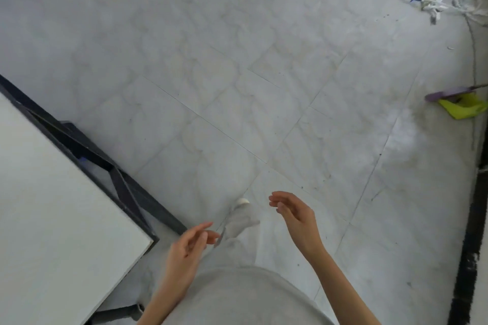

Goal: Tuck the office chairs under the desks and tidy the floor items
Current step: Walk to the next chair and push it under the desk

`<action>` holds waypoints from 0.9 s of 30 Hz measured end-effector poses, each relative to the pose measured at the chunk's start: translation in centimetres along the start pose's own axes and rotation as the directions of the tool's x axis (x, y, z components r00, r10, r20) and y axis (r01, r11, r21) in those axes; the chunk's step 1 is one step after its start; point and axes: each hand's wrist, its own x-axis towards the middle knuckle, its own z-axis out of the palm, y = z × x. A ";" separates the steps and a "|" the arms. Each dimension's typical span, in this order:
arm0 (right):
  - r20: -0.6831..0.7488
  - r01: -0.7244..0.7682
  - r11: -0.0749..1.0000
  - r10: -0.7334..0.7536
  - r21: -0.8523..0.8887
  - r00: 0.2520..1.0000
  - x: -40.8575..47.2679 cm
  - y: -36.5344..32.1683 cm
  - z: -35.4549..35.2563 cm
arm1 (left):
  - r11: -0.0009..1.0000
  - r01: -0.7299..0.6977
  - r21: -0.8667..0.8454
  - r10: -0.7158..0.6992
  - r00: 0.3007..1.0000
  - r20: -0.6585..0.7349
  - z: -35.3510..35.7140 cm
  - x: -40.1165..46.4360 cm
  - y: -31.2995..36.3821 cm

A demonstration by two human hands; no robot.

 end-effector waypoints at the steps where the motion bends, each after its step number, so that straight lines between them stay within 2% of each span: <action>1: 0.025 -0.009 0.999 0.010 -0.038 1.000 2.2 -0.2 0.1 | 1.000 -0.003 -0.030 0.003 1.000 -0.018 0.5 2.9 1.1; 5: 0.068 -0.034 0.988 0.045 -0.152 0.997 9.8 -2.1 -0.4 | 0.998 -0.047 -0.051 0.044 0.997 -0.061 1.0 14.2 7.6; 12: 0.115 -0.018 0.985 0.038 -0.169 0.993 25.2 -7.2 -1.2 | 0.991 -0.125 -0.039 0.121 0.988 -0.100 0.7 31.1 18.1; 15: 0.167 0.006 0.984 0.024 -0.177 0.986 33.8 -9.5 0.2 | 0.991 -0.130 -0.027 0.125 0.981 -0.147 -0.1 37.6 20.4; 18: 0.275 0.050 0.979 0.007 -0.198 0.961 43.9 -12.5 2.9 | 0.994 -0.103 -0.028 0.092 0.963 -0.255 -1.9 44.2 20.9; 20: 0.364 0.085 0.972 0.001 -0.220 0.931 50.9 -15.5 5.2 | 0.995 -0.054 -0.080 0.021 0.931 -0.363 -3.2 47.6 21.1; 23: 0.505 0.208 0.955 -0.076 -0.211 0.860 60.4 -22.2 9.9 | 0.979 -0.015 -0.205 -0.101 0.834 -0.543 -5.0 51.5 22.1; 27: 0.651 0.330 0.932 -0.159 -0.148 0.742 70.2 -30.6 17.4 | 0.965 0.023 -0.262 -0.197 0.722 -0.663 -7.3 56.2 24.3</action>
